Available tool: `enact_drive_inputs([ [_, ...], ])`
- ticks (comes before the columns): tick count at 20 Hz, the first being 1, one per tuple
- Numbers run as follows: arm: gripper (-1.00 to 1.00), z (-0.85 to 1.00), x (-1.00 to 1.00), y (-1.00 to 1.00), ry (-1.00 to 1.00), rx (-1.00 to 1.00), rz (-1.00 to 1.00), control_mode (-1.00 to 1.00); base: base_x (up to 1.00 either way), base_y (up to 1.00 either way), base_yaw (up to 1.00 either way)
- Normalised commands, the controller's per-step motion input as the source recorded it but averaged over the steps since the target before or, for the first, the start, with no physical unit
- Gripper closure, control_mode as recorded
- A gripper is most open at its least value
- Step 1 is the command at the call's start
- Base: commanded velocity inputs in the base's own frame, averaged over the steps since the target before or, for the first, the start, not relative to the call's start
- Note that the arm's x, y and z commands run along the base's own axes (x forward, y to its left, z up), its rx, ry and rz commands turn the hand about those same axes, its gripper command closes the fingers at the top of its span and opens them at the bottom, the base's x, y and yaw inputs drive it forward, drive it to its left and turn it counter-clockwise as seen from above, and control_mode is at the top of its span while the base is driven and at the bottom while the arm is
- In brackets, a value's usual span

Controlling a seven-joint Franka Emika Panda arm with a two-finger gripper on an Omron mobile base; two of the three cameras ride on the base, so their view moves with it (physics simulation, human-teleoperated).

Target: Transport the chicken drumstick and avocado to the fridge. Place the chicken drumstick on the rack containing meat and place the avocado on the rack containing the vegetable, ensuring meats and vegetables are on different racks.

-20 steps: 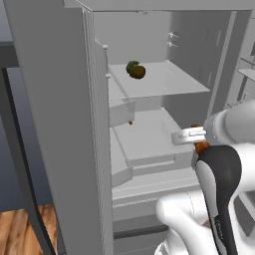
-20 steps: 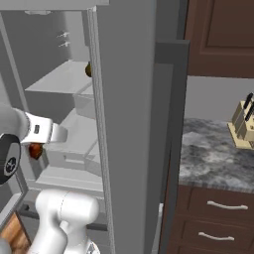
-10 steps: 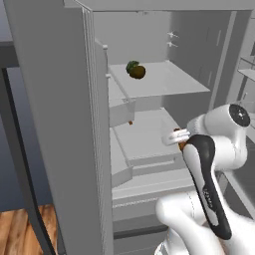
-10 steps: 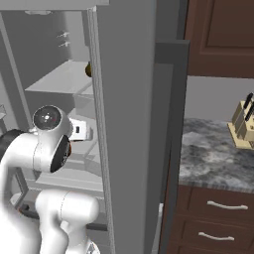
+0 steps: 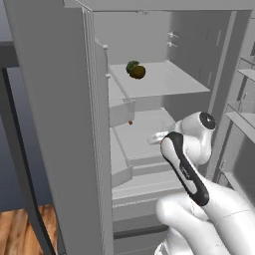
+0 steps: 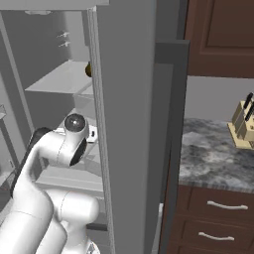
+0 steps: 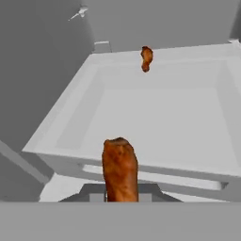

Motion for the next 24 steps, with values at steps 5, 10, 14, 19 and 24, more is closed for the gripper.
enact_drive_inputs([
  [5,1.00,-0.50,0.90,0.10,0.06,0.02,0.00,-1.00,0.00,0.00,0.00],
  [10,1.00,-0.21,0.47,0.11,-0.08,0.00,0.00,-1.00,0.00,0.00,0.00],
  [14,1.00,-0.29,0.44,0.13,-0.09,0.00,0.00,-1.00,0.00,0.00,0.00],
  [19,1.00,-0.32,0.40,0.04,-0.02,0.00,0.00,-1.00,0.00,0.00,0.00],
  [24,1.00,-0.25,0.39,0.00,0.00,0.00,0.00,-1.00,0.00,0.00,0.00],
])
